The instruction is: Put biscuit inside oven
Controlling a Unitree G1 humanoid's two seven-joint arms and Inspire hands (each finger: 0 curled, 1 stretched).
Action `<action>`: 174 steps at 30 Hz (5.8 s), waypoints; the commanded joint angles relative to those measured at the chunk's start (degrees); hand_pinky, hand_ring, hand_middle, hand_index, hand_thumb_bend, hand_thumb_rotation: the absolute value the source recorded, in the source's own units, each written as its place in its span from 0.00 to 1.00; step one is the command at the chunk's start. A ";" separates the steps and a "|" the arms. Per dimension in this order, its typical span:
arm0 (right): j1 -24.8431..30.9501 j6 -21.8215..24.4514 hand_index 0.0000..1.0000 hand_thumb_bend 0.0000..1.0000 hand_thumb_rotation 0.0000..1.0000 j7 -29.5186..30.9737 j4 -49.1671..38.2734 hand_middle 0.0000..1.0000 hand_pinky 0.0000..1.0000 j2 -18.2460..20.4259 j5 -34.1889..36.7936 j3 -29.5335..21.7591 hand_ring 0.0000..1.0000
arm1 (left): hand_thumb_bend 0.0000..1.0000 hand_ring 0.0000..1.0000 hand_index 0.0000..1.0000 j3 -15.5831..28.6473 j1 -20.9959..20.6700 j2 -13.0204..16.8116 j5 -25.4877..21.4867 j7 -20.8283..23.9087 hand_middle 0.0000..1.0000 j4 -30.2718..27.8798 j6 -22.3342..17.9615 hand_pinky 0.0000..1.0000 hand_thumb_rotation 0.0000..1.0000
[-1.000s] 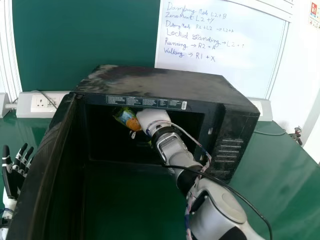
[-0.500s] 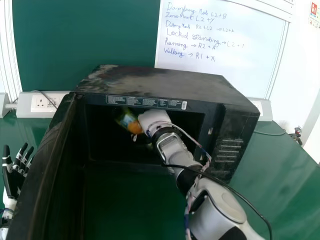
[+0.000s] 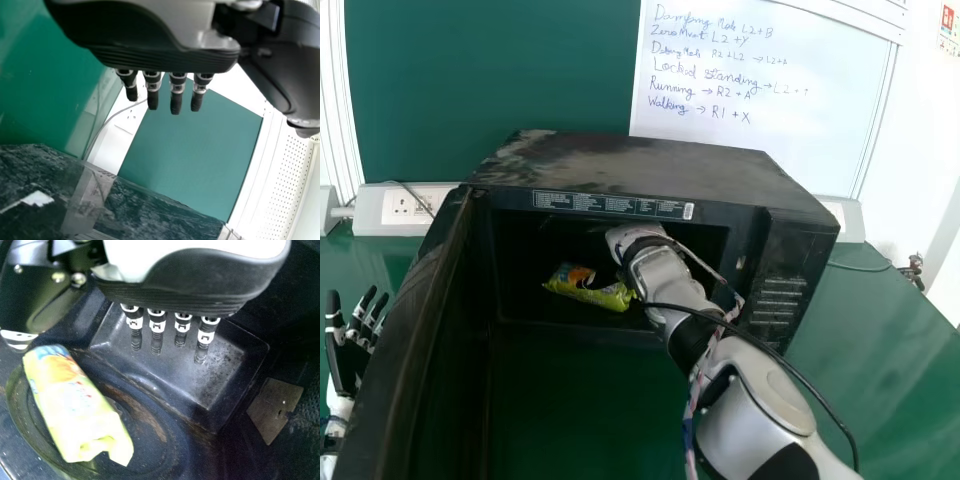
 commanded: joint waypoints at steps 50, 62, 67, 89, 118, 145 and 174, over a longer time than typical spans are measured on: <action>26.21 -0.58 1.00 1.00 0.80 5.26 -44.59 1.00 0.92 -15.83 9.62 -12.37 1.00 | 0.98 0.89 0.94 0.67 -2.56 1.89 -0.72 -1.34 0.90 2.88 0.07 0.83 0.61; 35.33 -6.05 0.95 0.98 0.74 3.30 -58.42 0.94 0.77 -22.82 11.86 -19.48 0.88 | 0.97 0.89 0.94 1.10 -3.20 2.40 -0.87 -1.95 0.91 4.09 -0.19 0.84 0.62; 38.81 -8.59 0.95 0.96 0.72 4.06 -61.87 0.91 0.78 -24.07 16.98 -24.30 0.87 | 0.97 0.89 0.95 1.40 -3.62 2.92 -0.95 -2.67 0.91 5.15 -0.51 0.84 0.62; 52.74 13.30 0.87 0.81 0.45 28.96 -92.49 0.86 0.74 -27.88 51.71 -45.46 0.83 | 0.96 0.91 0.96 2.65 -3.90 3.99 -3.52 -4.27 0.92 6.21 0.04 0.86 0.61; 49.06 5.51 0.89 0.75 0.54 65.13 -69.26 0.88 0.77 -49.60 76.09 -54.57 0.86 | 0.84 0.93 0.97 -8.64 4.92 -0.15 -2.87 -5.81 0.94 -7.58 1.57 0.88 0.67; 48.08 -0.46 0.78 0.75 0.55 72.47 -43.64 0.79 0.66 -55.72 75.13 -58.14 0.75 | 0.84 0.99 1.00 -17.28 9.52 0.50 5.45 -7.55 1.00 -13.28 -1.67 0.97 0.71; 59.64 -8.42 0.35 0.55 0.46 49.30 -48.29 0.35 0.23 -58.82 65.58 -64.94 0.28 | 0.85 0.97 0.98 -18.76 4.65 7.25 2.06 -11.21 0.96 -14.84 6.58 0.92 0.78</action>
